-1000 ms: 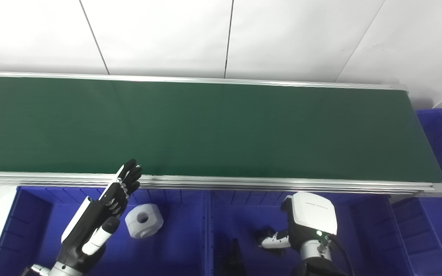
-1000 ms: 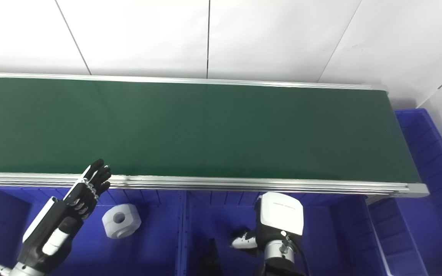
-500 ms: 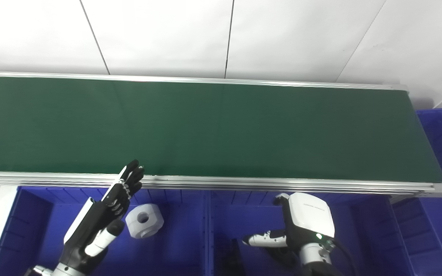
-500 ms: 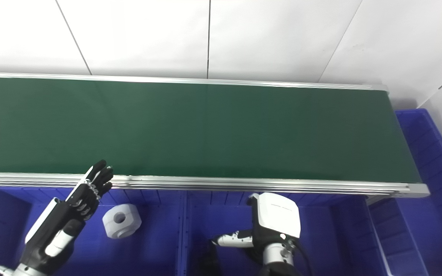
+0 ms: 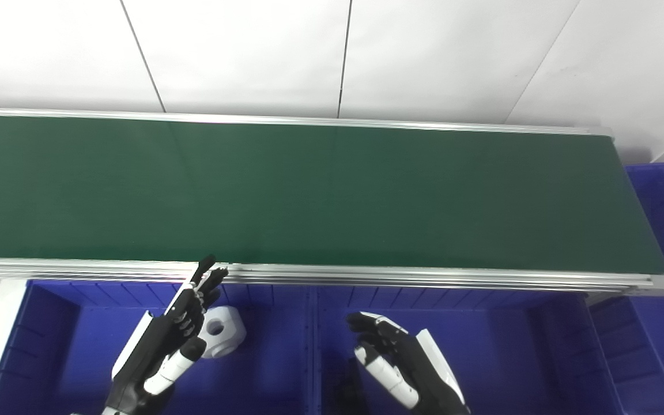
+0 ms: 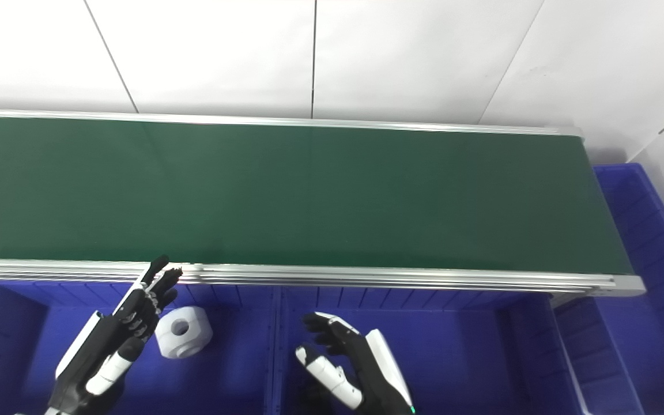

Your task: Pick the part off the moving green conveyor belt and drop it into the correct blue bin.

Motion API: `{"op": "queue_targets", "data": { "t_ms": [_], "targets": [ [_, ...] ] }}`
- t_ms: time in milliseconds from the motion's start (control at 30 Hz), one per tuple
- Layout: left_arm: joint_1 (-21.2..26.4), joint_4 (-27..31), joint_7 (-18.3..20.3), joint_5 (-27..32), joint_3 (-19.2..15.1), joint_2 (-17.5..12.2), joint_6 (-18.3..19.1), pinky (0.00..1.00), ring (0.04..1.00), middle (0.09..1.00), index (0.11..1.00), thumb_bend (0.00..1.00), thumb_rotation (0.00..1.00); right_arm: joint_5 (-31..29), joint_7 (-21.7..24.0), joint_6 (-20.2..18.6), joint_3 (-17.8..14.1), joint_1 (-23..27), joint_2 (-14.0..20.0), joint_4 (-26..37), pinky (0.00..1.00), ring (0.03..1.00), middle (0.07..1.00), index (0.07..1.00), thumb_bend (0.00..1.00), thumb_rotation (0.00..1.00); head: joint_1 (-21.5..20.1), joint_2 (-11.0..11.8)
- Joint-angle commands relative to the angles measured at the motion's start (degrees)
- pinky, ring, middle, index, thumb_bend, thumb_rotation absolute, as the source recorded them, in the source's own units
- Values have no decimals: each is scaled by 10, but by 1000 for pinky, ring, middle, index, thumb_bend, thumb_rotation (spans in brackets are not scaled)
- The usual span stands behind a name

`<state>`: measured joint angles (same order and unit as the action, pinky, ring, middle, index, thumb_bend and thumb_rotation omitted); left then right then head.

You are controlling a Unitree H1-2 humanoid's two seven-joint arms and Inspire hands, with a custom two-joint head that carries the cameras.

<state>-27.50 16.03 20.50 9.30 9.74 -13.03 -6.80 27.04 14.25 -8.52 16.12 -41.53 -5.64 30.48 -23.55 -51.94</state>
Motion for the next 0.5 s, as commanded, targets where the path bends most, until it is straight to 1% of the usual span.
{"op": "queue_targets", "data": {
  "t_ms": [0,100,200,333,400,467],
  "targets": [
    [-2,55,-3,0,1,-4,-7,1000,1000,971,1000,683,763,-99,-93,197,38,-31,-46,-30,774,807,816,794,858,989,0,-2],
    [-1,64,-3,-3,5,-3,2,1000,1000,975,1000,670,785,-105,-108,209,36,-21,-40,-44,752,796,815,794,848,1000,10,-10],
    [0,70,-4,-11,6,-1,5,1000,1000,977,1000,654,801,-109,-117,208,42,-13,-30,-49,750,792,814,792,866,996,14,-13],
    [-2,87,-12,-16,8,0,35,1000,1000,977,1000,675,789,-110,-126,200,54,-7,-20,-54,758,804,823,800,860,997,16,-17],
    [-1,89,-12,-15,9,0,38,1000,1000,978,1000,671,786,-112,-129,197,58,-4,-14,-55,763,810,829,805,854,998,16,-17],
    [-1,90,-13,-16,11,2,38,1000,1000,978,1000,663,784,-114,-132,195,62,-3,-8,-54,769,815,832,808,854,1000,26,-19]
  ]
}}
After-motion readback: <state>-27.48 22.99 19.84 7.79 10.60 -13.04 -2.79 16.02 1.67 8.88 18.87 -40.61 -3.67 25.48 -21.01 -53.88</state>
